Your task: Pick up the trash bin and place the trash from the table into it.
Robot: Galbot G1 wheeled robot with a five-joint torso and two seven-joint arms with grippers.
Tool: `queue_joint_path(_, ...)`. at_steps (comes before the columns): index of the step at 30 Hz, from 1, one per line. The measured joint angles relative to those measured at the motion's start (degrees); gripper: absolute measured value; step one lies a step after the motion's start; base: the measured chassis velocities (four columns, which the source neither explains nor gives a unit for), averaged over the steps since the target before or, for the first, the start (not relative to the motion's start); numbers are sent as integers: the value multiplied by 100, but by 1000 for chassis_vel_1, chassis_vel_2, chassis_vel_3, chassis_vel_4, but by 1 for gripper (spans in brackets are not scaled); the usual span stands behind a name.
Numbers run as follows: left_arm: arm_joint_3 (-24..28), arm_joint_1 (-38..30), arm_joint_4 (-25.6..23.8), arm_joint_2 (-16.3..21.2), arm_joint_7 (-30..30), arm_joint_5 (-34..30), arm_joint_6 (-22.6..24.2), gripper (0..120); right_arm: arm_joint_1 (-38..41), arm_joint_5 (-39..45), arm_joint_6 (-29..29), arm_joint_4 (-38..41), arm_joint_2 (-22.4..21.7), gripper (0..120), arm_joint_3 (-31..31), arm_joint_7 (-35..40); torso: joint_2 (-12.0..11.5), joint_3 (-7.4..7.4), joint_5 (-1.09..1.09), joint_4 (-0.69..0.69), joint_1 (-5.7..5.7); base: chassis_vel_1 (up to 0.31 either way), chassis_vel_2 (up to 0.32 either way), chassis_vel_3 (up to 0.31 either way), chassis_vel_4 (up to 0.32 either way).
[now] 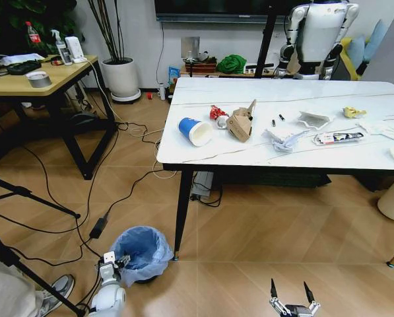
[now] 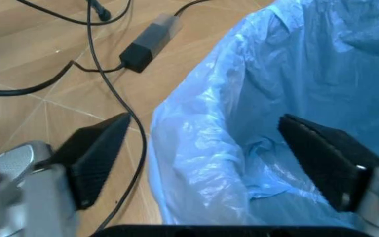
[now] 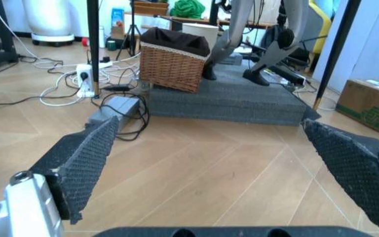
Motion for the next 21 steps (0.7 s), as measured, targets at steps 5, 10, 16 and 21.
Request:
queue_joint_path(5,-33,-3,59,33,28,2,10,70,22,2,-19,23,-1,100,-10,0,0,0,0,0,0,0,0,0,0)
queue_joint_path(10,-71,-25,159,45,123,2,-6,51,20,9,-63,91,-1,100,-24,0,1,0,0,0,0,0,0,0,0)
queue_joint_path(16,-87,-77,297,15,237,-9,-22,27,0,11,-70,111,-1,100,-23,0,2,1,-2,0,1,0,0,0,0)
queue_joint_path(21,-91,-88,315,-6,248,-7,-23,12,4,15,-73,107,-1,100,-20,0,2,1,-1,0,1,0,0,0,0)
